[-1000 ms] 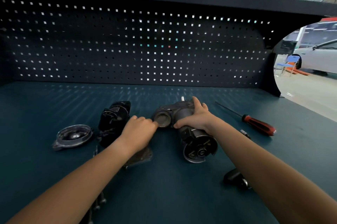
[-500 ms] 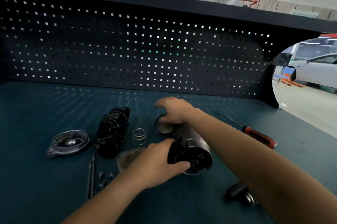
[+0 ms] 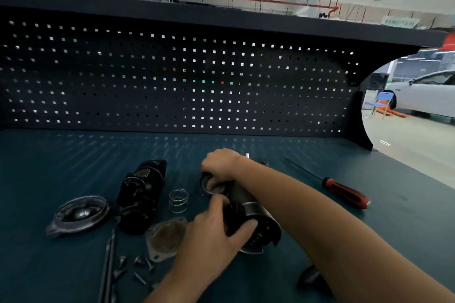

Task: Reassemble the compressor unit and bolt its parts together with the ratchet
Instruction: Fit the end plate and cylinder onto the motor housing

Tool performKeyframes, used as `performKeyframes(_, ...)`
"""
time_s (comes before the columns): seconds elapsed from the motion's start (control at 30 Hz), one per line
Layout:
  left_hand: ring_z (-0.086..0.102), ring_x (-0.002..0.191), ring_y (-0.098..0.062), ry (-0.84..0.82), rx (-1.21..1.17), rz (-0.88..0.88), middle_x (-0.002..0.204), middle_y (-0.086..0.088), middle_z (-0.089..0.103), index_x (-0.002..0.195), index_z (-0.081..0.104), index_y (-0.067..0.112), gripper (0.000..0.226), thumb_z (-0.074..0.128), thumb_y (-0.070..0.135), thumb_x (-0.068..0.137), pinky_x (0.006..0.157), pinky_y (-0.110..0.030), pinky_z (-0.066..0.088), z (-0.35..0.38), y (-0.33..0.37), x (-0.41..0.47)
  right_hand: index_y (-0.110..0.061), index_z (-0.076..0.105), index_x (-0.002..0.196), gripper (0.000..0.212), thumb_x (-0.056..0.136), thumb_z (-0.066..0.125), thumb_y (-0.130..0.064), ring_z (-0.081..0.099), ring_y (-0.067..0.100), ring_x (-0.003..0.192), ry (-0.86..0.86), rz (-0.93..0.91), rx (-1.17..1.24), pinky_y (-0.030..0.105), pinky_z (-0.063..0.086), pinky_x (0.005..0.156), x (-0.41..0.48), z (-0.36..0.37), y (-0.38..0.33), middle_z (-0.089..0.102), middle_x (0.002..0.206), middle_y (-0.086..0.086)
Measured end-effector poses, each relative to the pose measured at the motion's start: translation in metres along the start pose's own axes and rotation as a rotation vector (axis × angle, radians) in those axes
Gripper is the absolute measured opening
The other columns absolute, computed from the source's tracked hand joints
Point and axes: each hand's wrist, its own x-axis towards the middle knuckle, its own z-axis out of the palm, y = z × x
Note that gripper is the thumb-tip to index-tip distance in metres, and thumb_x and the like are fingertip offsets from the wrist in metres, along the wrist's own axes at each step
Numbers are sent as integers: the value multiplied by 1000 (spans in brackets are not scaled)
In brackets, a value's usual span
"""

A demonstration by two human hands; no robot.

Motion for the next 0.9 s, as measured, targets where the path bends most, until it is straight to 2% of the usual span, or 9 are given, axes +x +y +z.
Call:
performKeyframes(0.07, 62, 89, -22, -5, 153, 12, 92, 5, 64, 93, 32, 32, 40, 39, 68, 77, 67, -32, 45, 3, 8, 2, -8, 61, 108, 37, 85, 64, -36, 59, 30, 102, 7, -8, -19, 31, 38, 66, 0, -1, -2, 60, 113, 11)
performKeyframes(0.13, 60, 92, -28, -28, 257, 31, 95, 0, 64, 91, 32, 29, 35, 36, 63, 84, 66, -34, 44, 2, 12, 4, -8, 61, 108, 36, 85, 64, -36, 59, 31, 103, 18, 0, -19, 32, 39, 67, 0, 0, -4, 60, 113, 11)
performKeyframes(0.23, 61, 90, -26, -77, 260, 41, 93, 0, 64, 89, 37, 27, 29, 35, 55, 89, 73, -37, 47, -2, 10, 9, -7, 61, 108, 34, 86, 63, -32, 59, 32, 103, 41, 28, -1, 32, 40, 67, 0, 2, -4, 59, 114, 12)
performKeyframes(0.37, 60, 89, -23, -90, 360, 104, 92, 1, 63, 86, 36, 24, 24, 38, 47, 92, 74, -37, 44, -5, 22, 15, -6, 60, 108, 35, 88, 61, -35, 58, 34, 103, 128, 109, 68, 35, 39, 68, -11, -6, 3, 60, 113, 13)
performKeyframes(0.5, 60, 91, -23, -96, 479, 188, 94, 3, 64, 91, 46, 24, 25, 48, 48, 84, 75, -36, 46, -24, 33, 22, -6, 61, 109, 38, 91, 55, -39, 56, 35, 105, 344, 338, 241, 36, 41, 75, -47, -16, 32, 61, 112, 16)
performKeyframes(0.63, 57, 83, -20, -201, 633, 332, 84, 9, 57, 86, 45, 26, 19, 49, 43, 79, 67, -31, 43, -52, 41, 30, -5, 58, 85, 30, 92, 55, -35, 58, 33, 89, 614, 560, 456, 31, 28, 62, -90, 3, 41, 64, 93, 17)
performKeyframes(0.7, 53, 73, -21, -265, 757, 434, 79, 7, 53, 82, 42, 24, 19, 48, 42, 79, 60, -30, 36, -54, 49, 29, -5, 55, 80, 30, 91, 58, -33, 58, 31, 84, 718, 631, 556, 33, 28, 60, -104, 15, 34, 64, 87, 15)
performKeyframes(0.8, 57, 78, -28, -316, 908, 565, 88, -1, 61, 82, 38, 19, 23, 45, 40, 81, 58, -30, 26, -38, 56, 16, -3, 63, 99, 28, 87, 64, -28, 58, 27, 88, 854, 673, 689, 31, 35, 68, -124, 26, 23, 65, 96, 12)
performKeyframes(0.9, 58, 80, -30, -305, 935, 625, 91, -4, 62, 79, 33, 17, 24, 43, 38, 83, 57, -31, 25, -24, 59, 7, -7, 62, 112, 30, 87, 63, -24, 56, 24, 97, 839, 651, 748, 28, 38, 77, -133, 27, 19, 63, 106, 11)
